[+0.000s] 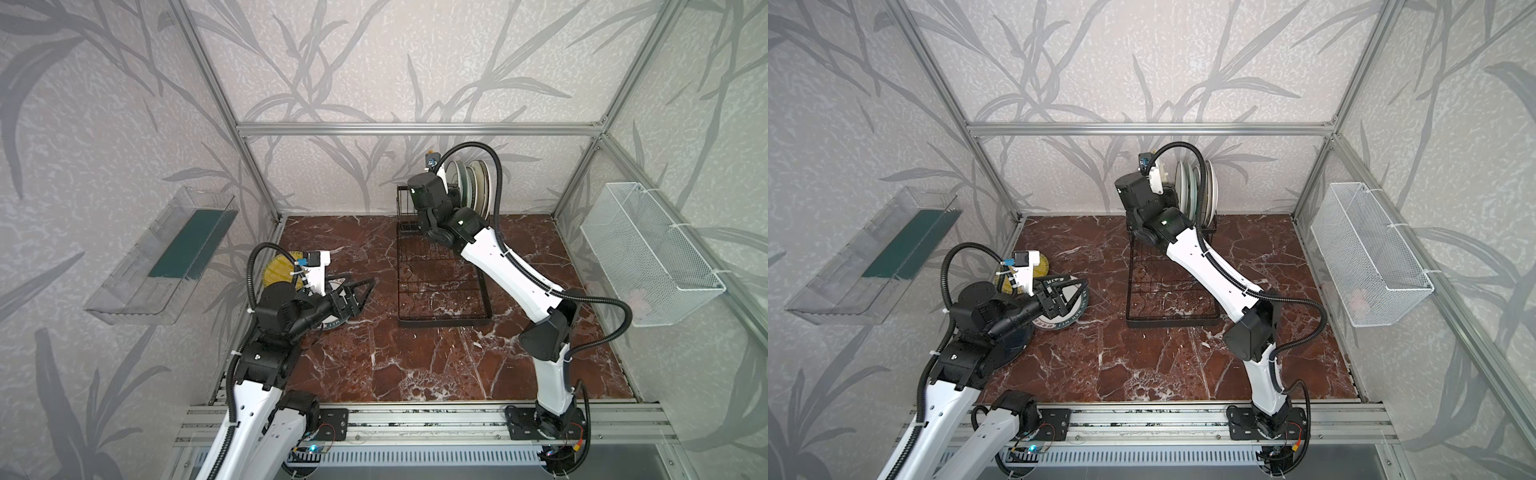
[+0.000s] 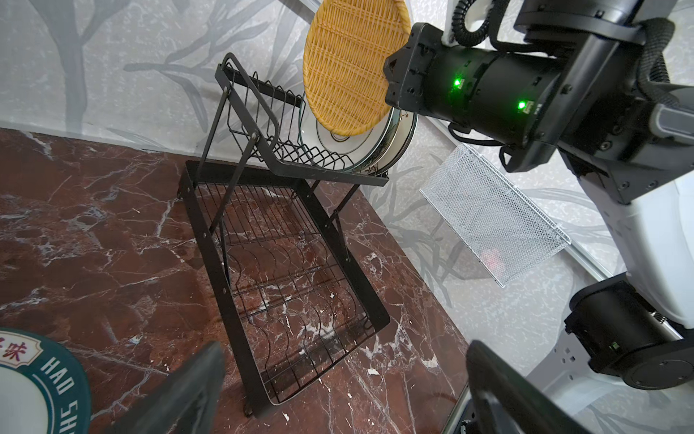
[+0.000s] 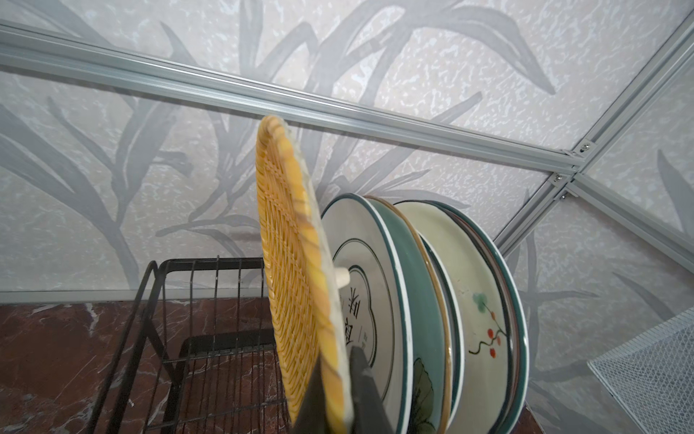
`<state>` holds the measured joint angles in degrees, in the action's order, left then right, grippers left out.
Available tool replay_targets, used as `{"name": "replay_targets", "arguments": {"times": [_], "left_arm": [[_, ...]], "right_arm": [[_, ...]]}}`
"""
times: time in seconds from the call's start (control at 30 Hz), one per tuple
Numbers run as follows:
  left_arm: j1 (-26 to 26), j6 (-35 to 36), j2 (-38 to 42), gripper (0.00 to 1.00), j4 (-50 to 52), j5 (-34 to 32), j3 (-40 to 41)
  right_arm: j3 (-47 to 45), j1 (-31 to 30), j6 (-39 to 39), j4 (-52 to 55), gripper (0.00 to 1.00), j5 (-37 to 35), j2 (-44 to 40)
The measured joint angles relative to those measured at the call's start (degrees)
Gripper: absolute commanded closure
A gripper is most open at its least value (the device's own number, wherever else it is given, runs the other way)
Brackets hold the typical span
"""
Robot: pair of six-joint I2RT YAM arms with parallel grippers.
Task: Load plates into a dish rack
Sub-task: Place the plate on the dish rack.
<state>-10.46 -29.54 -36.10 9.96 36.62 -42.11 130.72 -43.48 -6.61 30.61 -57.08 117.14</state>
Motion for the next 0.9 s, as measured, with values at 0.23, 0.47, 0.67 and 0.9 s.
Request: {"name": "replay_targets", "arguments": {"times": [0.23, 0.47, 0.67, 0.9], "left_arm": [[0.1, -0.2, 0.0, 0.01, -0.6, 0.6, 0.0], [0.2, -0.5, 0.0, 0.01, -1.0, 1.0, 0.3], [0.2, -0.6, 0.0, 0.01, -1.5, 1.0, 0.3], [0.5, -0.7, 0.0, 0.01, -1.5, 1.0, 0.4]], "right_arm": [[7.7, 1.4, -1.5, 5.0, 1.00, -1.5, 4.9], [13.8, 2.2, -4.3, 11.3, 1.00, -1.3, 9.5], [20.0, 2.3, -6.7, 16.2, 1.00, -0.7, 13.4], [22.3, 2.3, -9.4, 20.7, 1.00, -0.3, 14.8]]}}
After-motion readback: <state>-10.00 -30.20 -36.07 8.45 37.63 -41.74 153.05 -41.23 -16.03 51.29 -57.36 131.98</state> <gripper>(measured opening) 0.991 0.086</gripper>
